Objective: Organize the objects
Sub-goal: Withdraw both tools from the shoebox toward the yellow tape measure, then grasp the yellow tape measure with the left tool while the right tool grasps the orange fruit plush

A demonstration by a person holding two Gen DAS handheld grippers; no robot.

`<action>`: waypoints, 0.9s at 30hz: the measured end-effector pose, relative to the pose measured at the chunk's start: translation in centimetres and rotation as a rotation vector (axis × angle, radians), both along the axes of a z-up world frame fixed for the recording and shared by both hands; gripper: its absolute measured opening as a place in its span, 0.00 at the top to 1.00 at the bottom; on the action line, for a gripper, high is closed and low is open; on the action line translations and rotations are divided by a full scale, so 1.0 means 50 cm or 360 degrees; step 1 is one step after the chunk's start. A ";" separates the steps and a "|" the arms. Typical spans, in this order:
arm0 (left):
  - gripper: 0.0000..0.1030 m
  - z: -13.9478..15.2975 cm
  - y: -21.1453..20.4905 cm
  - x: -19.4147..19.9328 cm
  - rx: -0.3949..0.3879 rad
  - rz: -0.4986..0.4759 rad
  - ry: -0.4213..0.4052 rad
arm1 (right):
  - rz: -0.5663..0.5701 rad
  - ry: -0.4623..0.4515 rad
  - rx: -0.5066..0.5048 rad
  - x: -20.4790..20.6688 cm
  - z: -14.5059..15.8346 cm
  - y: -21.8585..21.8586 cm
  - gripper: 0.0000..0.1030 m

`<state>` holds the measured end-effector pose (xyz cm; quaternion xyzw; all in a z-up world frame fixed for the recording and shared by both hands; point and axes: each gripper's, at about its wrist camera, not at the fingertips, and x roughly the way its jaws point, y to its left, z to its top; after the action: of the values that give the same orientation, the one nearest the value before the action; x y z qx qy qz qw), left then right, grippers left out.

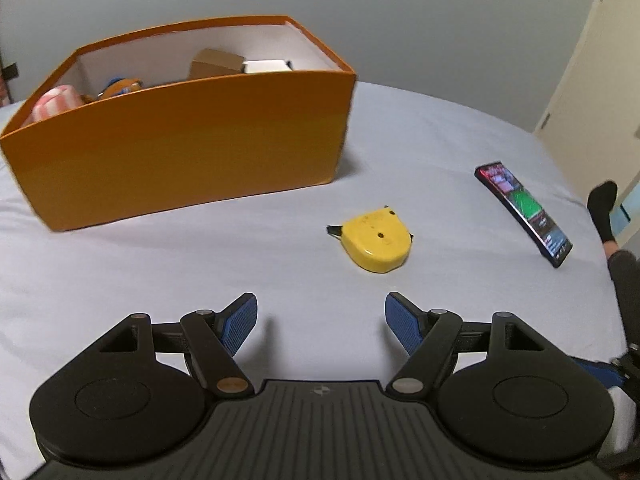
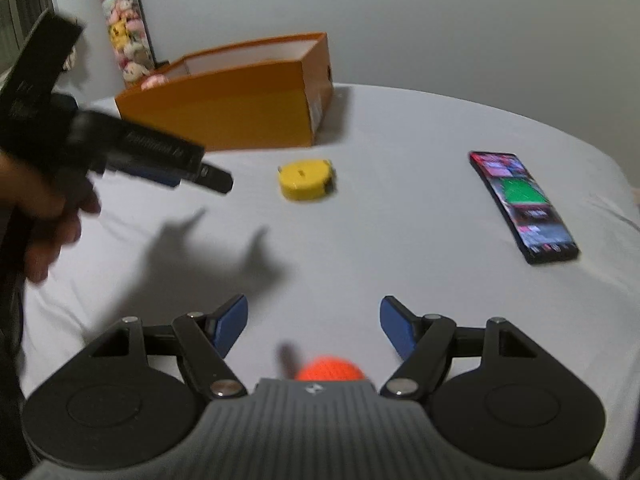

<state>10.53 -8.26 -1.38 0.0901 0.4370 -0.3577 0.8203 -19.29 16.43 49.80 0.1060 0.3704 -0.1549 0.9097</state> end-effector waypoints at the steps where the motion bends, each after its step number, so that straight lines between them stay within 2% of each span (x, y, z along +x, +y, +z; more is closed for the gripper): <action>1: 0.17 -0.004 -0.008 -0.001 0.0013 -0.0012 -0.0014 | -0.0010 0.0012 -0.0013 -0.009 -0.004 0.003 0.28; 5: 0.17 -0.013 -0.039 -0.001 0.0045 -0.0062 -0.0046 | -0.0058 0.0039 -0.0021 -0.038 -0.016 0.004 0.22; 10: 0.17 -0.023 -0.078 0.006 0.0012 -0.0096 -0.0056 | -0.0084 0.0070 0.0060 -0.043 -0.033 -0.009 0.22; 17: 0.17 -0.045 -0.130 0.016 0.0011 -0.0170 -0.0076 | -0.0053 0.0080 0.0061 -0.025 -0.041 -0.009 0.23; 23: 0.18 -0.068 -0.171 0.022 0.0054 -0.0206 -0.0106 | -0.0055 0.0100 0.0098 -0.019 -0.052 -0.016 0.23; 25: 0.21 -0.074 -0.182 0.026 0.0074 -0.0197 -0.0114 | -0.0053 0.0097 0.0108 -0.017 -0.054 -0.016 0.23; 27: 0.28 -0.076 -0.188 0.028 0.0078 -0.0197 -0.0135 | -0.0053 0.0103 0.0114 -0.016 -0.058 -0.016 0.23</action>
<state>11.91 -17.66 -5.19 0.1519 0.4042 -0.3927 0.8120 -20.10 15.61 46.92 0.1395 0.4031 -0.1600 0.8902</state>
